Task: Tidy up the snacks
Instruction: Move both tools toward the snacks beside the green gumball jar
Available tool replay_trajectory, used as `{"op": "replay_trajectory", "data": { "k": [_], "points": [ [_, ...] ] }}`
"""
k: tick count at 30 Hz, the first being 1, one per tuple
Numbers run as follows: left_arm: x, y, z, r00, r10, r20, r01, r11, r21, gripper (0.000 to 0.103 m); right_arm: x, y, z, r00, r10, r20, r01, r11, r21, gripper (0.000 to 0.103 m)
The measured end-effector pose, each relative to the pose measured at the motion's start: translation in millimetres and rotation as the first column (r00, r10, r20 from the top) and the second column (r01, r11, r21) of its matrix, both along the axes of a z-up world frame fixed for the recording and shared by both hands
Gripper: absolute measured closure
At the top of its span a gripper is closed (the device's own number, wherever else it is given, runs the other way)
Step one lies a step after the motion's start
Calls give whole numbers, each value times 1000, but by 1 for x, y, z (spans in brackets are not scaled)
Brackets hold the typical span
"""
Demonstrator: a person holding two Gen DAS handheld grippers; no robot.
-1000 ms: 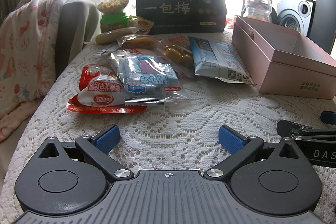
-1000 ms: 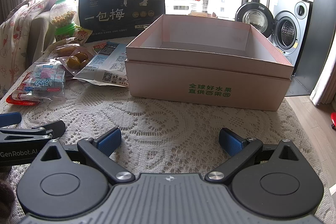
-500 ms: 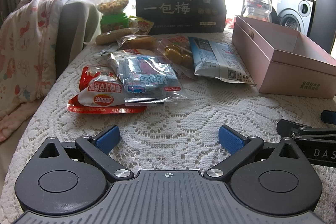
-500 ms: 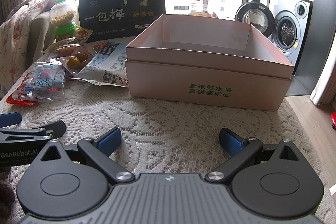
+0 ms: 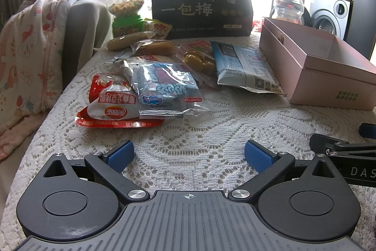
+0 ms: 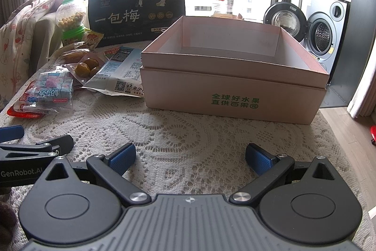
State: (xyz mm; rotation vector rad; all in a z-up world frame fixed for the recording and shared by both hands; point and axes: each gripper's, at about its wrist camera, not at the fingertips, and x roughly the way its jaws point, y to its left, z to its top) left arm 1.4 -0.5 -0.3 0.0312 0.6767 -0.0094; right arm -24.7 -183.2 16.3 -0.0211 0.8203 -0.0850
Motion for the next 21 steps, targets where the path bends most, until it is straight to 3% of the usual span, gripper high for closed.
{"op": "replay_trajectory", "data": {
  "k": [15, 21],
  "points": [
    [-5, 10, 8, 999, -36, 0, 36, 997, -62, 0, 1, 0, -2, 1000, 10, -8, -10, 1000, 1, 2],
    [-8, 47, 49, 994, -47, 99, 57, 992, -111, 0, 17, -5, 7, 985, 54, -165, -49, 998, 30, 2]
  ]
}}
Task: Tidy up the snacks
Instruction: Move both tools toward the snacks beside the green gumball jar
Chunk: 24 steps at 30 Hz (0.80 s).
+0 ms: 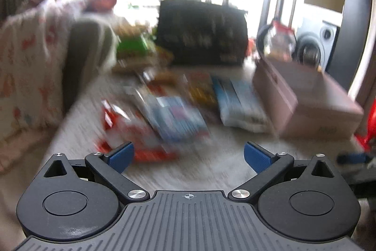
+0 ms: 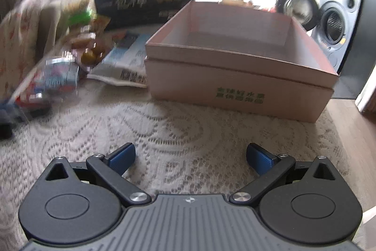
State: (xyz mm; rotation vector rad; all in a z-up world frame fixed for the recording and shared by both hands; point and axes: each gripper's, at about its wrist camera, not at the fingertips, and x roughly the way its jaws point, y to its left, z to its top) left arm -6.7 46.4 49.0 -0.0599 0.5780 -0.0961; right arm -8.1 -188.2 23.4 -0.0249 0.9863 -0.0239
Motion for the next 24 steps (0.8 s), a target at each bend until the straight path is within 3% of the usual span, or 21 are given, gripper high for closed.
{"op": "replay_trajectory", "data": {
  "k": [4, 6, 7, 12, 14, 18, 21, 24],
  "points": [
    [14, 31, 22, 999, 42, 23, -42, 999, 16, 0, 11, 4, 1, 998, -3, -58, 2, 1000, -17, 1],
    [22, 41, 23, 998, 58, 15, -59, 998, 36, 0, 13, 15, 7, 997, 44, -63, -47, 998, -49, 9],
    [23, 44, 22, 998, 61, 13, -61, 997, 41, 0, 12, 26, 13, 994, 97, -42, -99, 993, -67, 18],
    [29, 57, 14, 999, 54, -2, -54, 997, 54, 0, 17, 77, 46, 949, 292, 121, -287, 956, -61, 18],
    [28, 63, 11, 999, 52, 7, -52, 998, 41, 0, 36, 94, 55, 935, 327, 136, -324, 945, -47, 18],
    [33, 104, 9, 993, 115, 23, -114, 991, -65, 0, 104, 123, 64, 925, 360, 124, -368, 929, 44, 18],
    [39, 143, 6, 983, 181, 20, -174, 966, -191, 0, 162, 148, 58, 914, 385, 128, -398, 912, 98, 18],
    [47, 165, 4, 985, 175, -8, -171, 947, -272, 0, 217, 164, 37, 940, 324, 111, -339, 926, 165, 18]
  ]
}}
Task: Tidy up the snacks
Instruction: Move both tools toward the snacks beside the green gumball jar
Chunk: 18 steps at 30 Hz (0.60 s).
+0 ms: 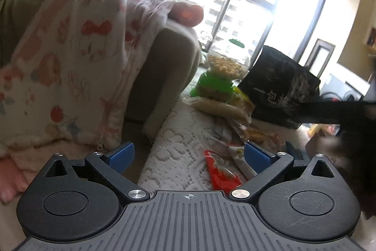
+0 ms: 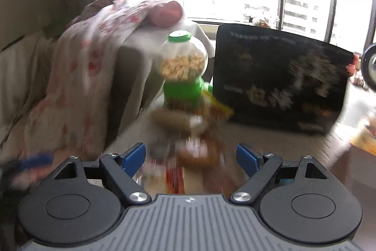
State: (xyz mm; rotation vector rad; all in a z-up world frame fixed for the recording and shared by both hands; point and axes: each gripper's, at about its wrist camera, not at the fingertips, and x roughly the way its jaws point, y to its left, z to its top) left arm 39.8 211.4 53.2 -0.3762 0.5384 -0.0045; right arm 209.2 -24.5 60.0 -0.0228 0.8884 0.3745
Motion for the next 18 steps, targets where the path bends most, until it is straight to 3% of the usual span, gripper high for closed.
{"op": "replay_trajectory", "data": {
  "k": [3, 7, 10, 12, 16, 18],
  "points": [
    [7, 5, 0, 999, -40, -6, 40, 999, 3, 0, 43, -5, -26, 988, -109, -107, 121, 987, 105, 18],
    [22, 4, -3, 998, -64, -8, 64, 998, 1, 0, 75, -11, -56, 961, -198, -191, 225, 966, 128, 21],
    [33, 6, -7, 998, -66, -8, 66, 998, -22, 0, 80, -12, -67, 958, -170, -232, 208, 966, 151, 47],
    [38, 8, -8, 998, -59, 2, 59, 998, -38, 0, 77, -15, -65, 960, -152, -234, 190, 970, 151, 53],
    [55, 13, -9, 1000, -25, 17, 26, 996, -82, 0, 63, -29, -59, 950, -65, -304, 127, 973, 190, 86],
    [68, 14, -8, 999, -26, 29, 29, 993, -114, 0, 49, -35, -55, 946, -21, -322, 93, 973, 212, 88]
  ]
}}
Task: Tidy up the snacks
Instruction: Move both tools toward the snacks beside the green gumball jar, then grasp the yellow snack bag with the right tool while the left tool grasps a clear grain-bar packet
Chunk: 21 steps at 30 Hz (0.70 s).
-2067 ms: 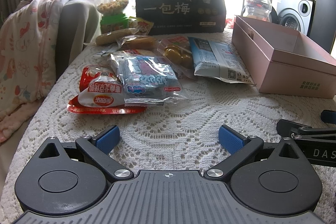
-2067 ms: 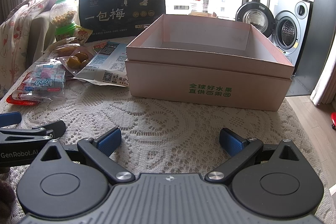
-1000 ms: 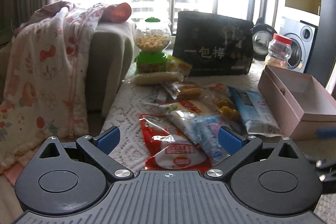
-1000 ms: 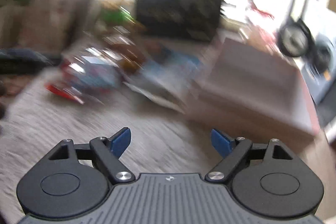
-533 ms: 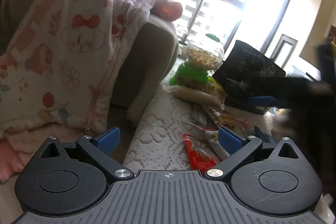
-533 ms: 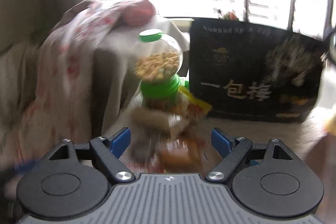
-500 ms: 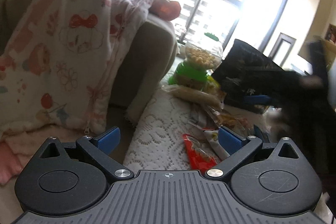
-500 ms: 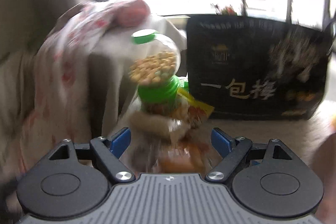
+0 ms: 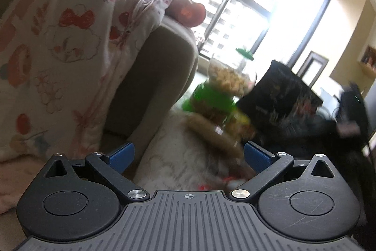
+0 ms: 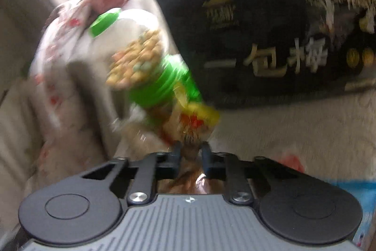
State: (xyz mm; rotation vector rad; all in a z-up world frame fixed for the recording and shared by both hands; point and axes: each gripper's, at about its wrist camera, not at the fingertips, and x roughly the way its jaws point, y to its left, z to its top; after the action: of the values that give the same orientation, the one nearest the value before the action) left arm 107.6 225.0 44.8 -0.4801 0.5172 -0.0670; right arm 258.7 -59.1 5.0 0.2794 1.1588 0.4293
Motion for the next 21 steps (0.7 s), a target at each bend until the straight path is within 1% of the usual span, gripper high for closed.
{"op": "replay_trajectory", "data": {
  "k": [3, 5, 6, 8, 9, 11, 13, 15, 16, 17, 19, 20, 21],
  "points": [
    [31, -4, 1, 1000, 8, -6, -8, 999, -37, 0, -25, -1, 9, 997, 73, 8, -73, 997, -3, 88],
    [53, -11, 0, 999, 39, -31, -39, 999, -22, 0, -36, -1, 17, 993, 122, 5, -122, 993, 3, 88],
    [63, -16, -2, 998, 49, -50, -50, 999, -4, 0, -40, -2, 24, 991, 131, 20, -132, 991, 4, 88],
    [81, -28, -7, 994, 71, -81, -68, 997, 37, 0, -39, -2, 36, 995, 85, 59, -85, 996, -5, 87],
    [87, -33, -10, 992, 86, -94, -81, 995, 56, 0, -34, -3, 40, 996, 36, 85, -33, 999, -30, 84],
    [95, -41, -15, 988, 110, -108, -102, 992, 76, 0, -25, -7, 43, 991, -60, 123, 70, 994, -80, 61],
    [100, -47, -19, 987, 124, -106, -113, 988, 105, 0, -14, -10, 36, 983, -131, 129, 145, 984, -107, 50],
    [104, -53, -23, 987, 102, -123, -84, 986, 143, 2, -4, -9, 24, 980, -161, 116, 173, 979, -108, 50],
    [104, -53, -24, 988, 82, -129, -62, 987, 148, 4, 0, -7, 19, 980, -168, 104, 179, 978, -103, 50],
    [101, -53, -25, 990, 58, -132, -36, 986, 164, 10, 7, 0, 13, 981, -178, 84, 185, 978, -92, 49],
    [91, -50, -24, 995, 11, -104, 11, 977, 211, 15, 17, 3, 1, 980, -199, 26, 199, 980, -23, 49],
    [85, -49, -23, 995, -17, -97, 39, 970, 238, 19, 22, 3, -4, 978, -208, 1, 208, 978, 17, 49],
    [78, -47, -21, 995, -41, -92, 64, 962, 265, 20, 27, 5, -8, 976, -217, -20, 218, 974, 55, 48]
  ]
}}
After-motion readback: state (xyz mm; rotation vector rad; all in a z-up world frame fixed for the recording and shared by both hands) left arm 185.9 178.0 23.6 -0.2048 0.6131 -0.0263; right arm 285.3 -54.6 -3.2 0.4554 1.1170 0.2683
